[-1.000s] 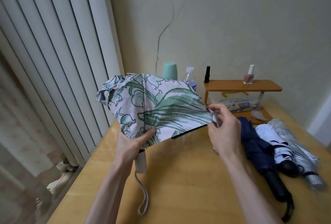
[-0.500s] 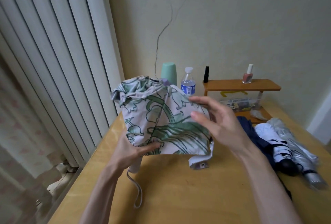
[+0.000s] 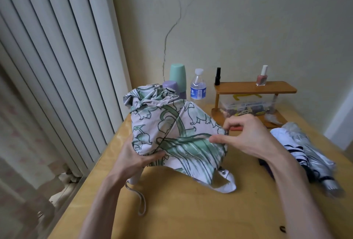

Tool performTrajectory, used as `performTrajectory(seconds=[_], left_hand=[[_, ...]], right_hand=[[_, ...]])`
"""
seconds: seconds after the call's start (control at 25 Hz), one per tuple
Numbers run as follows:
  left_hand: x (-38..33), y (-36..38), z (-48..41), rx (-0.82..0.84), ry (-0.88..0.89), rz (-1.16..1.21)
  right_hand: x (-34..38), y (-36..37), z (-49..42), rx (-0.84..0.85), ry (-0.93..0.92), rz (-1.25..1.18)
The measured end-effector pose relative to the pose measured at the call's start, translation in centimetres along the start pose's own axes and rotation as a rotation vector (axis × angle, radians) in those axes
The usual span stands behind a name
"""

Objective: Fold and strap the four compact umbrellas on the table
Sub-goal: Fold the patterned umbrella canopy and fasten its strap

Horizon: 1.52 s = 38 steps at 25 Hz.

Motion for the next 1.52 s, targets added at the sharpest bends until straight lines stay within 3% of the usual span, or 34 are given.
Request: performTrajectory(seconds=[0.24, 0.44, 0.68, 0.96, 1.16, 1.28, 1.4, 1.52], left_hand=[[0.0, 0.1, 0.0, 0.038, -0.010, 0.024], [-0.5, -0.4, 0.6, 0.030, 0.007, 0.037], [-1.0, 1.0, 0.3, 0.056, 0.019, 0.111], [-0.9, 1.3, 0.0, 0.051, 0.017, 0.143], [-0.7, 0.5, 0.1, 0.019, 0.006, 0.122], [-0.5, 0.4, 0.2, 0.049, -0.004, 0.087], [-0.3, 0.2, 0.1, 0.059, -0.006, 0.064], [0.1, 0.1, -0.1, 0.026, -0.014, 0.063]], right_hand=[[-0.3, 0.1, -0.2, -0.061, -0.115, -0.089], [-0.3, -0.1, -0.1, 0.012, -0.161, -0.187], [0.1, 1.2, -1.8, -0.246, -0.144, -0.347], [0.9, 1.4, -1.4, -0.453, -0.077, -0.293], [1.0, 0.7, -1.0, -0.167, -0.249, -0.237], [1.2, 0.9, -0.7, -0.032, -0.182, -0.094], [0.6, 0.4, -0.6, -0.172, -0.064, 0.000], [0.1, -0.2, -0.7, -0.286, -0.069, -0.152]])
Point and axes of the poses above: each hand's wrist, its own z-axis away from the middle knuckle, its own y-axis out of the palm, x = y × z, the point moved 4 cm from there along -z, towards the middle knuckle, and after that the axes turned 15 degrees about x, right-handed, at the moved point
